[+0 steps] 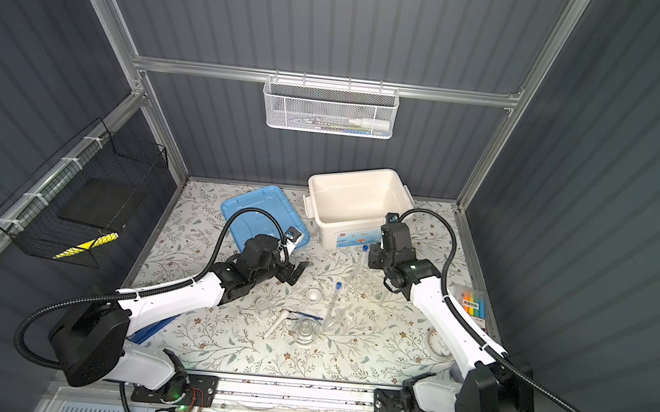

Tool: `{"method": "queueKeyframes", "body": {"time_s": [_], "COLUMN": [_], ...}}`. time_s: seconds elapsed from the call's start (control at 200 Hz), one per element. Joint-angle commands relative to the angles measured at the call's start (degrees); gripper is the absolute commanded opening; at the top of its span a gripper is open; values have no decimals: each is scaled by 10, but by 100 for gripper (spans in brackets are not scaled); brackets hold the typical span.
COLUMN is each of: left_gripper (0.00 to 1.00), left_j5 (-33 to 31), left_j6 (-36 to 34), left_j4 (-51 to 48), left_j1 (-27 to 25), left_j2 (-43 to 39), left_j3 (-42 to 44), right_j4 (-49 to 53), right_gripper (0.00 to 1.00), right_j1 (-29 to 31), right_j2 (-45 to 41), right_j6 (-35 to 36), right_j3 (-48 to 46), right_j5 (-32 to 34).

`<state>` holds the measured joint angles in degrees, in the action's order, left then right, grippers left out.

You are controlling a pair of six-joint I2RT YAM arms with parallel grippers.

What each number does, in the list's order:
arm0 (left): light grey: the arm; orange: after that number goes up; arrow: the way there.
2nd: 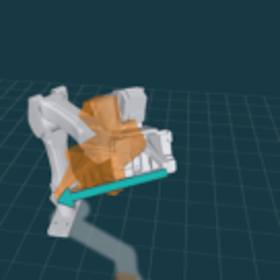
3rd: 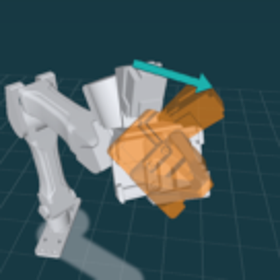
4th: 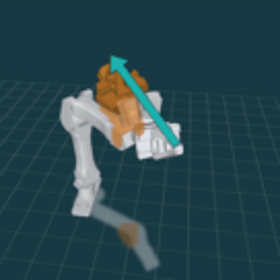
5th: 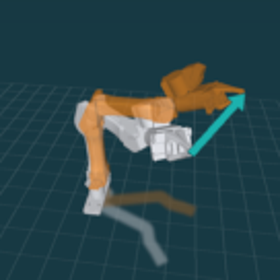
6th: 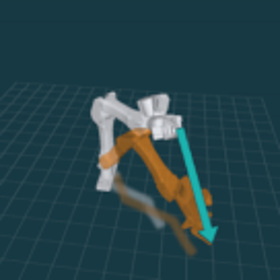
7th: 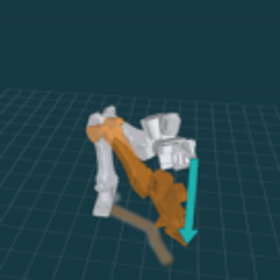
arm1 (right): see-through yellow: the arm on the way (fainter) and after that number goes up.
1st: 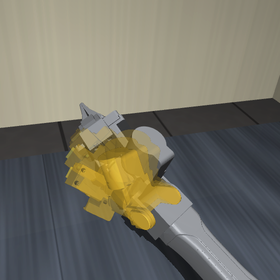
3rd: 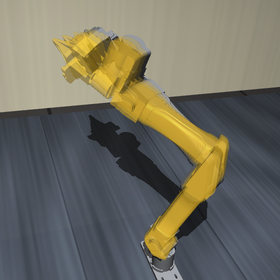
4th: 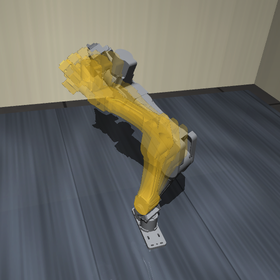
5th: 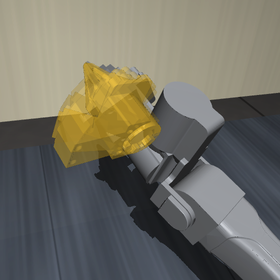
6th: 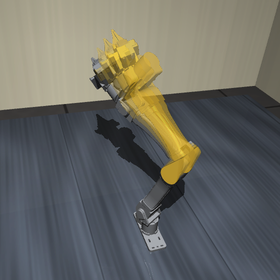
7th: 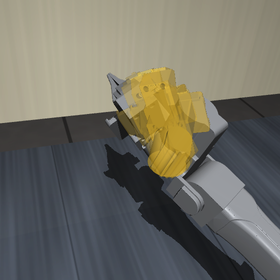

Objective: Organize the chemistry lab equipment
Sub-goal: 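Lower the held test tube with the right gripper toward the table tubes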

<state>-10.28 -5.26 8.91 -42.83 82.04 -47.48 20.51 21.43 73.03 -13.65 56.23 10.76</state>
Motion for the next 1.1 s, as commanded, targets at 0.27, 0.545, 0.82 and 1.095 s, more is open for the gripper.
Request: {"method": "queueKeyframes", "body": {"time_s": [0.27, 0.545, 0.82, 1.095], "left_gripper": [100, 100, 100, 100], "left_j5": [11, 11, 13, 16], "left_j6": [12, 12, 15, 16], "left_j4": [5, 5, 6, 6], "left_j1": [-4, -4, -4, -4], "left_j2": [-4, -5, -3, 0], "left_j3": [7, 7, 6, 4], "right_j4": [14, 15, 31, 32], "right_gripper": [20, 20, 21, 23], "right_j1": [2, 2, 3, 3], "right_j2": [2, 12, 20, 36], "right_j6": [12, 17, 22, 22], "right_j3": [-2, -3, 2, 5], "right_j5": [14, 12, 6, -5]}}
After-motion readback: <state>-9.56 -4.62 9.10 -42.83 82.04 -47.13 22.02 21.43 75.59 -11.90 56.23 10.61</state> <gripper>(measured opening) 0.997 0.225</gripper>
